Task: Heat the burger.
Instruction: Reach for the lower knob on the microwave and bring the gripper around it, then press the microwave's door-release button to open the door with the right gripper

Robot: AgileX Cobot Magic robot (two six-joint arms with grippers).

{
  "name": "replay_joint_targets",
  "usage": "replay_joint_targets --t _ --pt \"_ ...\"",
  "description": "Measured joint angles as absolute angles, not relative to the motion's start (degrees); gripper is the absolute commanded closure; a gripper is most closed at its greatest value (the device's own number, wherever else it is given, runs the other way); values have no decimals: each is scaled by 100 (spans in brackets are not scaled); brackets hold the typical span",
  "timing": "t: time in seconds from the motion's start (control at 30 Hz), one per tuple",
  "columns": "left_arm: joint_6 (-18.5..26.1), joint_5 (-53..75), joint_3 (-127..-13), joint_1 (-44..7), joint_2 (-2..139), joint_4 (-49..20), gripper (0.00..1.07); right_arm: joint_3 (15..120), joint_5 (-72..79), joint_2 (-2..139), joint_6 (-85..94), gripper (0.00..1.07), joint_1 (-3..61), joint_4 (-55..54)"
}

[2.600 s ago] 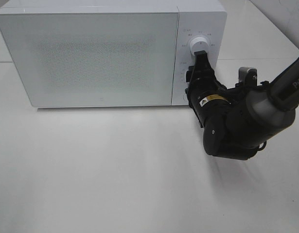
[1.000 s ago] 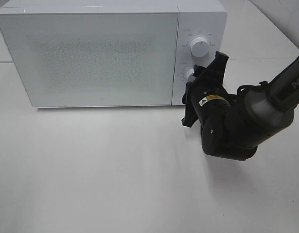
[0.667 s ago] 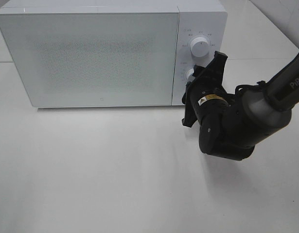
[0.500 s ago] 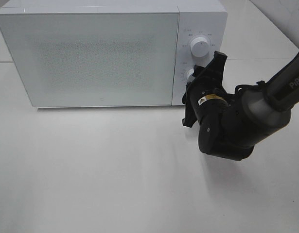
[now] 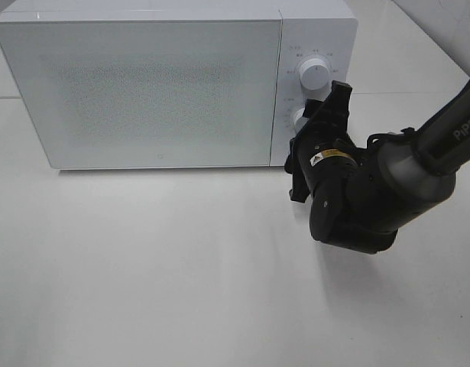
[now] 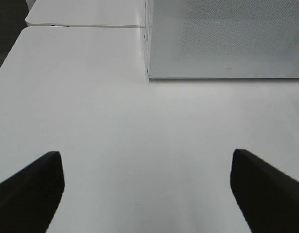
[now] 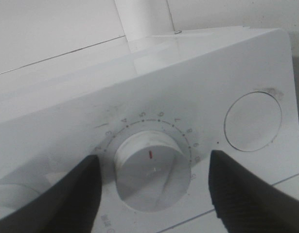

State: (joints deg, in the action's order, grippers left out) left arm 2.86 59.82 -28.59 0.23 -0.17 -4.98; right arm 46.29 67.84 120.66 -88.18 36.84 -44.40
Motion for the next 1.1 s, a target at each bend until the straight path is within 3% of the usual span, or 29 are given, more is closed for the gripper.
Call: replay_joint_targets --t 0.43,0.73,1.1 --pt "286 5982 -2859 23 -17 -498 19 4286 6933 12015 -8382 34 3782 -4194" --pt "286 5982 -2859 23 -17 -498 19 3512 6744 11339 -7065 34 3793 -3203" --pt "286 5982 -2859 23 -17 -498 19 3249 3581 9757 -3409 34 3369 -2166"
